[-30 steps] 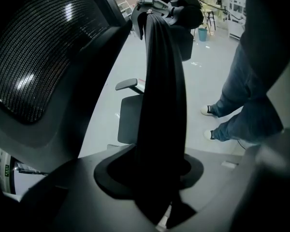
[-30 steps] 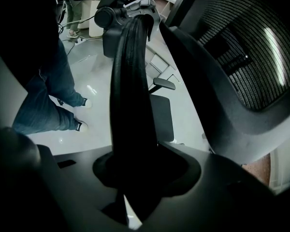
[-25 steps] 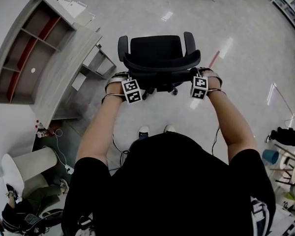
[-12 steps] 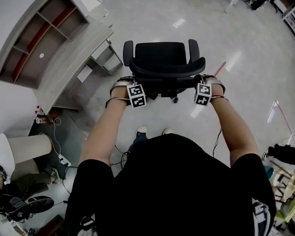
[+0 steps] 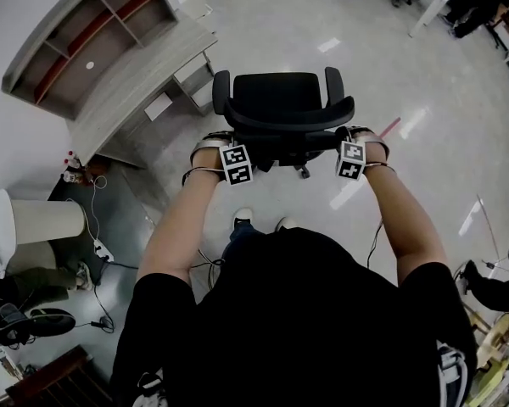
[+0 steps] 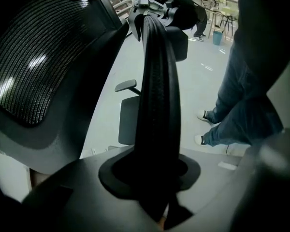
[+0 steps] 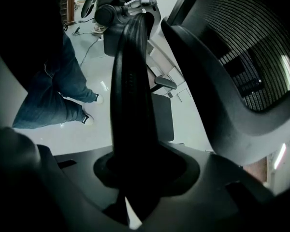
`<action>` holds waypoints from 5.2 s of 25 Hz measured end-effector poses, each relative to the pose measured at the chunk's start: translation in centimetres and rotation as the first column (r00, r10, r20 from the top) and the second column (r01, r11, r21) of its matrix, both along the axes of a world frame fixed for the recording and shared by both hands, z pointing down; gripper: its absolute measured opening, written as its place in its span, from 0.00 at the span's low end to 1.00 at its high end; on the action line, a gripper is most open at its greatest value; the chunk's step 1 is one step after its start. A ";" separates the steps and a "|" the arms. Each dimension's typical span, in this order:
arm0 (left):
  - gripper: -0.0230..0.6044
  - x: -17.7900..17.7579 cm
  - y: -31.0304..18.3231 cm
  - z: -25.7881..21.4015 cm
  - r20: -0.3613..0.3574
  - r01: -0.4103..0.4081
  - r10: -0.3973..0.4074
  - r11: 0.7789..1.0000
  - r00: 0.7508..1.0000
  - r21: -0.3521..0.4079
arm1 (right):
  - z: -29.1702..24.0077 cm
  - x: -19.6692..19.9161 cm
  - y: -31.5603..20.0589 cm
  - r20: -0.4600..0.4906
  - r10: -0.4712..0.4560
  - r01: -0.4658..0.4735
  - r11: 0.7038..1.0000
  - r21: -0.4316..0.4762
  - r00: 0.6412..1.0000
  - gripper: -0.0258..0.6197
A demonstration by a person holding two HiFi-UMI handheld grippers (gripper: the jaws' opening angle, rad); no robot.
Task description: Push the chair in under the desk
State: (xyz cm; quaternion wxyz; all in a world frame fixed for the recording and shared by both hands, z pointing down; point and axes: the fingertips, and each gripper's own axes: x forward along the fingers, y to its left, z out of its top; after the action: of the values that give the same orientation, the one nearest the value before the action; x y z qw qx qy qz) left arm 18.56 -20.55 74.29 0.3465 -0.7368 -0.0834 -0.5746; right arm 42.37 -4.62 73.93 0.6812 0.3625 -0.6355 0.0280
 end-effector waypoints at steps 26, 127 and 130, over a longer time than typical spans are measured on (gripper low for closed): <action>0.19 -20.0 -0.6 -0.7 -0.004 0.322 -0.322 0.947 0.947 -0.006 | -0.7 -16.1 -9.4 0.006 -0.338 0.338 0.941 -0.011 0.941 0.23; 0.23 -50.9 -17.8 -1.8 -0.057 0.591 -0.589 0.806 0.806 0.039 | -1.4 -46.5 -34.6 0.017 -0.590 0.590 0.807 0.019 0.807 0.24; 0.23 -51.0 -17.8 -1.8 -0.058 0.592 -0.589 0.805 0.806 0.041 | -1.4 -46.5 -34.7 0.014 -0.591 0.590 0.807 0.020 0.807 0.24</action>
State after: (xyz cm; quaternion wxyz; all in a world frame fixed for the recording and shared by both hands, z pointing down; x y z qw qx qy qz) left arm -32.40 -38.37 72.51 0.1733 -0.7279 0.1736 -0.6403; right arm -4.16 -39.27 72.53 0.6473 0.1516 -0.7235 -0.1859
